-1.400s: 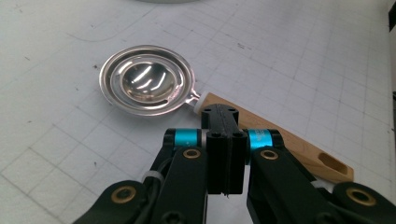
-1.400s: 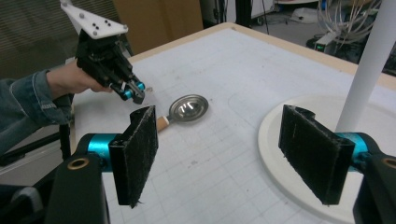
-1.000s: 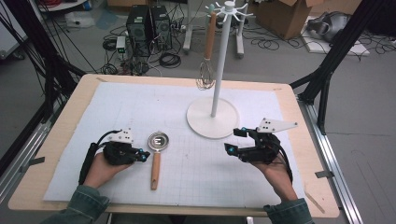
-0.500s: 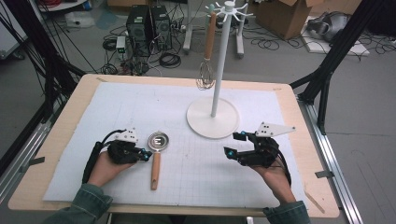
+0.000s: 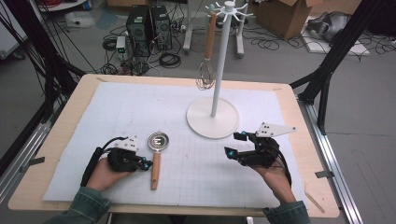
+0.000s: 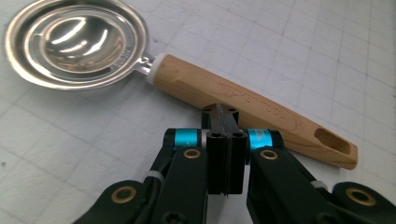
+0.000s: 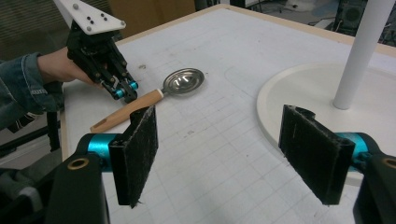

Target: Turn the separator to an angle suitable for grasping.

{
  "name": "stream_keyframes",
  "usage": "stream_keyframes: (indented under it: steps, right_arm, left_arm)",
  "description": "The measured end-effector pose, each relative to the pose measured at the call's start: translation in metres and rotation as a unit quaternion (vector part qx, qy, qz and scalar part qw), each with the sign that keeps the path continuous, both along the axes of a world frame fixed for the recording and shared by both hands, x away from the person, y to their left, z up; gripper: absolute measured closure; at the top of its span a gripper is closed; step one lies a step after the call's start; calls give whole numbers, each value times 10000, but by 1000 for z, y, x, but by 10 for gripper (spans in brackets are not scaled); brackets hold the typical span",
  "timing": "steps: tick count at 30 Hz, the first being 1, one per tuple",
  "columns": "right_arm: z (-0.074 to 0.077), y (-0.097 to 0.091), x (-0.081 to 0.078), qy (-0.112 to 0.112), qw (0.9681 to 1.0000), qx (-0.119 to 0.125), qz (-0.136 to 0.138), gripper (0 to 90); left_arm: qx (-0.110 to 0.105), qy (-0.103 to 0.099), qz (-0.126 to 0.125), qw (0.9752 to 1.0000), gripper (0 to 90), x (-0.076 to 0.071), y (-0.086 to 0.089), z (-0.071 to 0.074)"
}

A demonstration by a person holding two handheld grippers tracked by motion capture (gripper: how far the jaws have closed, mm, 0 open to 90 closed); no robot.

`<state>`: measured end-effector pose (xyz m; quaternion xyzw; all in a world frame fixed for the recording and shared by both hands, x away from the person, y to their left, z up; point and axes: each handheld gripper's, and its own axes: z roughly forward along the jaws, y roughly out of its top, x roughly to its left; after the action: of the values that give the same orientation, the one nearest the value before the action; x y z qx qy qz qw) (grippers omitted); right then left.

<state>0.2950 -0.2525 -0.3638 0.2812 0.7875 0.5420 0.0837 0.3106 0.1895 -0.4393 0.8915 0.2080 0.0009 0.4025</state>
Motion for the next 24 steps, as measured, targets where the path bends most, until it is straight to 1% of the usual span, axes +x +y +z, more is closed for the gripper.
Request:
stream_keyframes:
  steps: [6,10,13,16,21,22,24]
  right_arm:
    - [-1,4,1,23,10000,-28,37,278]
    - [-1,6,2,41,9999,-77,55,278]
    - [-2,6,2,64,9999,-76,52,278]
    - [-2,7,3,68,9999,-74,49,278]
    - [-2,10,3,77,9999,-89,82,277]
    - [-2,10,3,68,9999,-86,83,278]
    - [-2,10,3,67,9999,-85,76,278]
  left_arm:
    - [-57,8,0,10000,896,1,-1,0]
    - [-15,18,-24,10000,896,0,-1,0]
    - [52,23,-114,9999,896,-4,0,0]
    - [74,65,-208,9997,896,-8,0,0]
    - [115,66,-373,9992,896,-12,1,0]
    - [124,97,-409,9990,896,-13,0,1]
    - [136,76,-430,9990,896,-14,0,1]
